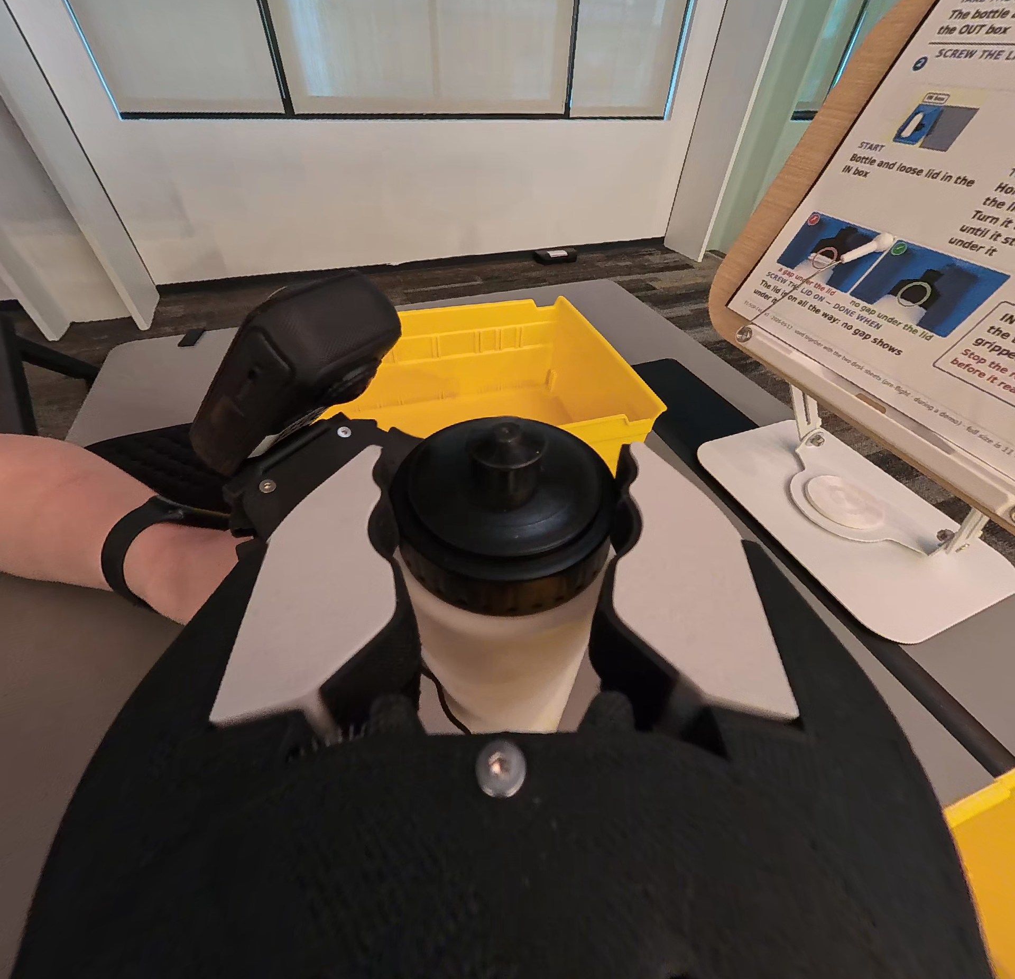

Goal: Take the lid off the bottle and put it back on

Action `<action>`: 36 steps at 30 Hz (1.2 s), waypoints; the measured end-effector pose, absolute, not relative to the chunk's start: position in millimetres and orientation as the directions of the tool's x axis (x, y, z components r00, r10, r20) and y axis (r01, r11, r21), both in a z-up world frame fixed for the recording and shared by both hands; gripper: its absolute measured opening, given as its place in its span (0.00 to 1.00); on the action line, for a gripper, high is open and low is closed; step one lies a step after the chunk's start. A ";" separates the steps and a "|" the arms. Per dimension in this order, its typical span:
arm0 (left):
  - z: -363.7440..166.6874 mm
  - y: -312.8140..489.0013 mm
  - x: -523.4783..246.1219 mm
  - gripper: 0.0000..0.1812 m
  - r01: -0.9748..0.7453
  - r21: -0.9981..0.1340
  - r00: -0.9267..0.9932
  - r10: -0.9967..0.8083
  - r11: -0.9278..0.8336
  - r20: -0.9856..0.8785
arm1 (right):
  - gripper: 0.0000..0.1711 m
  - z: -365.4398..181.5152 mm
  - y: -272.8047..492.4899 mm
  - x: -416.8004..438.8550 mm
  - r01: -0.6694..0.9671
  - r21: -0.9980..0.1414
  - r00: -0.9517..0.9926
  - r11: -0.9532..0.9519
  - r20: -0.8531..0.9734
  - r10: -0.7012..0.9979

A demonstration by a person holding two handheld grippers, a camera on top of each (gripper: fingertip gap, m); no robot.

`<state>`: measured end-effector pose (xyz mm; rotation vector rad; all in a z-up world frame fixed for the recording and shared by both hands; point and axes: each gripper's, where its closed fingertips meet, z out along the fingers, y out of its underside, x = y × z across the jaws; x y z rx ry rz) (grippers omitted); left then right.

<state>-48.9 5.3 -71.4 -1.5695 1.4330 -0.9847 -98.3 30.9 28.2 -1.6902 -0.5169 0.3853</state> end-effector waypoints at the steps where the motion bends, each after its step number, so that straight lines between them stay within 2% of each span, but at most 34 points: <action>1: -71.4 5.5 -48.8 0.53 -0.395 -0.917 0.066 -0.997 -0.062 0.039 | 0.46 28.3 31.1 -97.9 0.123 -0.983 0.846 -0.136 0.033 0.532; 8: -70.7 8.4 -48.6 0.52 -0.391 -0.918 0.090 -0.996 -0.062 0.029 | 0.46 28.7 34.1 -94.3 0.117 -0.984 0.874 -0.134 0.039 0.484; 15: -71.0 7.6 -46.8 0.52 -0.396 -0.917 0.077 -0.997 -0.037 0.007 | 0.46 28.5 31.7 -91.7 0.148 -0.979 0.846 -0.138 0.053 0.531; 21: -71.6 9.1 -47.8 0.52 -0.413 -0.910 0.090 -0.996 -0.046 0.010 | 0.46 28.1 34.3 -90.7 0.140 -0.980 0.872 -0.142 0.053 0.487; 27: -69.3 9.9 -47.5 0.52 -0.371 -0.928 0.099 -0.995 -0.037 0.000 | 0.46 28.6 32.9 -91.8 0.137 -0.981 0.848 -0.134 0.046 0.528; 29: -68.2 10.2 -49.6 0.53 -0.349 -0.936 0.106 -0.994 -0.050 0.013 | 0.52 21.8 33.9 -90.2 0.142 -0.976 0.841 -0.164 0.032 0.540; 31: -71.2 11.5 -54.4 0.52 -0.362 -0.930 0.121 -0.992 -0.066 0.023 | 0.54 13.1 33.2 -92.4 0.144 -0.970 0.819 -0.196 0.005 0.574; 33: -79.0 10.6 -59.6 0.58 -0.395 -0.915 0.131 -0.991 -0.084 0.035 | 0.54 10.0 32.5 -92.7 0.120 -0.969 0.803 -0.214 -0.032 0.595; 36: -90.9 6.1 -66.4 0.59 -0.423 -0.902 0.126 -0.992 -0.081 0.030 | 0.54 -16.2 29.8 -92.2 0.207 -0.928 0.780 -0.309 -0.034 0.625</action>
